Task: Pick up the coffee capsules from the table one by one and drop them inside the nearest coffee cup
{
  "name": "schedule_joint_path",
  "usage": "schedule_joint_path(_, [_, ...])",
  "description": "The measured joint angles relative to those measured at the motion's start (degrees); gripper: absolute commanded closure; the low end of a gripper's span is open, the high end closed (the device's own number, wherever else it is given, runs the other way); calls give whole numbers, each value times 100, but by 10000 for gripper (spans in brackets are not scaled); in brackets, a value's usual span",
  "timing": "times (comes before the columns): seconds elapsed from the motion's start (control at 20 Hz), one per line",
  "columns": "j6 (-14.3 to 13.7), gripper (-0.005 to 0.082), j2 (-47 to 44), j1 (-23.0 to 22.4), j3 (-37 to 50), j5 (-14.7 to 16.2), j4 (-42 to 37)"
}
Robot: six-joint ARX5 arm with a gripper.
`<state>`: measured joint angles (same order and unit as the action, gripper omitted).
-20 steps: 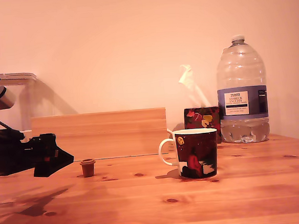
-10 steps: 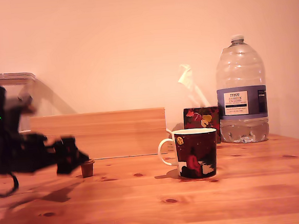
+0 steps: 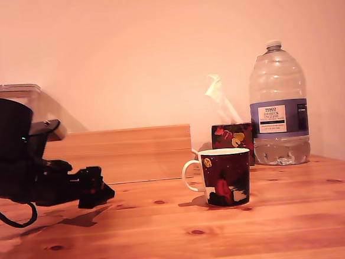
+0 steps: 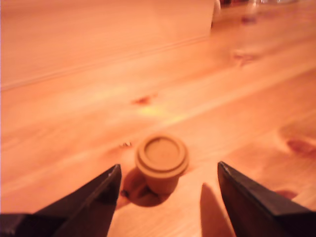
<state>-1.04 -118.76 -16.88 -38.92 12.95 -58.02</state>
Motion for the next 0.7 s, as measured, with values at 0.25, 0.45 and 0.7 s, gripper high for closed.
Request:
schedule_joint_path(0.25, [-59,360,0,-33,-201,0,332])
schedule_joint_path(0.45, [-96,538,0,-33,-201,2,428])
schedule_joint_path(0.7, [-216,686,0,-33,-201,0,437])
